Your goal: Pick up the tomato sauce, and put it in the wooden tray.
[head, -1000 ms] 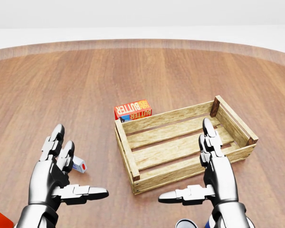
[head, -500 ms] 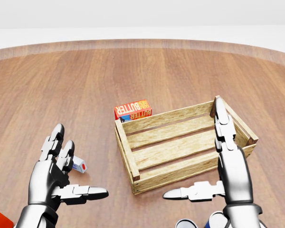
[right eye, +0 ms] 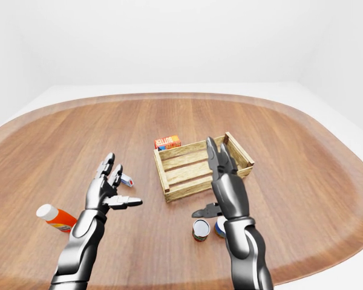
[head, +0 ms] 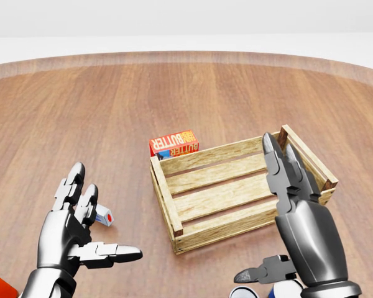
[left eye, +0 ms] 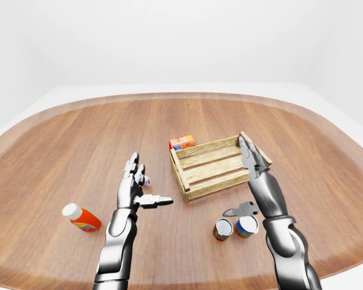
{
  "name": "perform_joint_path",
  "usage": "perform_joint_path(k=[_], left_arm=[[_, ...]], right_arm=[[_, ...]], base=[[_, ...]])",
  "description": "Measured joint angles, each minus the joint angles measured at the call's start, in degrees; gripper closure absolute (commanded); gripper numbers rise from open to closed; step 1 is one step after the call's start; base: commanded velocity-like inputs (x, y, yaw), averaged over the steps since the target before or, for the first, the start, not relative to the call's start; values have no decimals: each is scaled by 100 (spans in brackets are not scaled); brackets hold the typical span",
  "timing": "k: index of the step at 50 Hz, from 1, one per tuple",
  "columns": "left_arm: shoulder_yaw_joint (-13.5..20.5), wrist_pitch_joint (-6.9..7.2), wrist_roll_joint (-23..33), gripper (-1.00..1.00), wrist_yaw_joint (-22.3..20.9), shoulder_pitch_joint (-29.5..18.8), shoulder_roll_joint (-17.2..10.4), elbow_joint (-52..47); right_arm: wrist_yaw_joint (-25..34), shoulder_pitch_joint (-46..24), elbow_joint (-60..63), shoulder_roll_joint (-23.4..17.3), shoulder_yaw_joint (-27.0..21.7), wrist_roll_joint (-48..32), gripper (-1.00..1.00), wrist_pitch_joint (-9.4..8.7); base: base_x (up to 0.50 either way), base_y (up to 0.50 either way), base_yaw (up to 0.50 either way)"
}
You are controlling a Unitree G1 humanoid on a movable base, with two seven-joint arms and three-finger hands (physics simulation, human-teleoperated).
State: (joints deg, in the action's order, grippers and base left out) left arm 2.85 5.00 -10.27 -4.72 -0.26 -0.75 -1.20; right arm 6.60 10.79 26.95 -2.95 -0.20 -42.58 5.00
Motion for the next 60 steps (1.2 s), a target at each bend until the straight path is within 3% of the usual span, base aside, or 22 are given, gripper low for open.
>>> perform_joint_path(k=[26,60], left_arm=[[5,0,2,-100,-2,-16,-2,28],[7,0,19,-100,0,-26,-5,78]], right_arm=[[454,518,-287,-102,167,-1228,-100,0],[795,936,-745,-225,385,-1847,-100,0]], base=[[0,0,0],[0,0,0]])
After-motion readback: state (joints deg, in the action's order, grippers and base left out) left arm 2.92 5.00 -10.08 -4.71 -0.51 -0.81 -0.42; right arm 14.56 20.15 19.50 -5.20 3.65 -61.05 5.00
